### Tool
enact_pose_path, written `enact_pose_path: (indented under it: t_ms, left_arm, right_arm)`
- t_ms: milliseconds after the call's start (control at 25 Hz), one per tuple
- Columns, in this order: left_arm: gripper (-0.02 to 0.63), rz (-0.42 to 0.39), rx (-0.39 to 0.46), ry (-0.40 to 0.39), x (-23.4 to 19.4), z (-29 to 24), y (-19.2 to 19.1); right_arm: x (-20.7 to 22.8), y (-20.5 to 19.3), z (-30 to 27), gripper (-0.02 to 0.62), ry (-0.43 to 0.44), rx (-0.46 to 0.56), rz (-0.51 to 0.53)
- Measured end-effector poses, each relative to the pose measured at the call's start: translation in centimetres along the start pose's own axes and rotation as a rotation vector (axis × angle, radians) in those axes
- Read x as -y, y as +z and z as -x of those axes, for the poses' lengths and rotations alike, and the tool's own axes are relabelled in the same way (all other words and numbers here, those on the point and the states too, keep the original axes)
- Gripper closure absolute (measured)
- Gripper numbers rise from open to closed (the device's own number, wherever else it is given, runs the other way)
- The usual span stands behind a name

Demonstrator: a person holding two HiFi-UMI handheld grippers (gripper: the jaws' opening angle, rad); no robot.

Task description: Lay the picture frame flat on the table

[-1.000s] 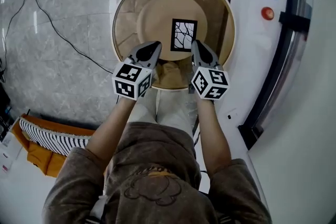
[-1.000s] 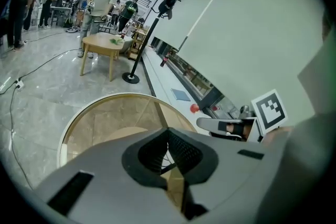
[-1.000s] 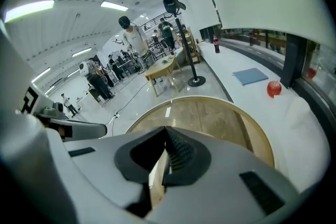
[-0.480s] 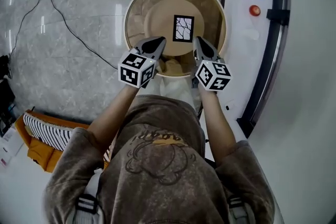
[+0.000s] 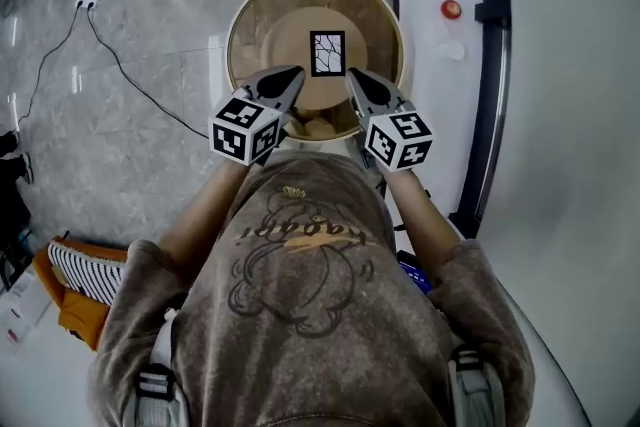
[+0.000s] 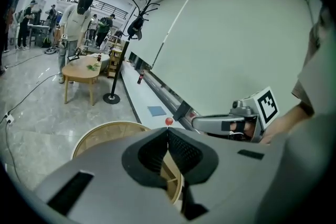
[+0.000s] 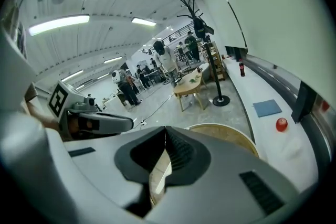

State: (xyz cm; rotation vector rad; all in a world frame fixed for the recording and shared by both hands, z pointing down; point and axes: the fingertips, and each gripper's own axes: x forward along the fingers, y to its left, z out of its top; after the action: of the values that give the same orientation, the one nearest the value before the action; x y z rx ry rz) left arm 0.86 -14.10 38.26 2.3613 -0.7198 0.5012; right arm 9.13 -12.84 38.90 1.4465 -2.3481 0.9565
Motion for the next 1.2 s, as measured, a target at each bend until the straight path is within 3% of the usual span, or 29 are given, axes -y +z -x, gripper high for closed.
enact_pose_path:
  t_ms: [520, 840, 1200]
  left_arm:
    - [0.588, -0.188, 0.08, -0.033, 3.4, 4.4, 4.3]
    - [0.588, -0.227, 0.133, -0.054, 5.2, 5.8, 6.6]
    - [0.588, -0.226, 0.161, -0.035, 5.4, 6.2, 7.0]
  right_arm:
    - [-4.5, 5.2, 5.7, 0.575, 0.127, 0.14, 0.116]
    - [-5.7, 7.9, 8.2, 0.575, 0.127, 0.218, 0.166]
    - [-6.0, 8.1, 9.3, 0.575, 0.128, 0.223, 0.189]
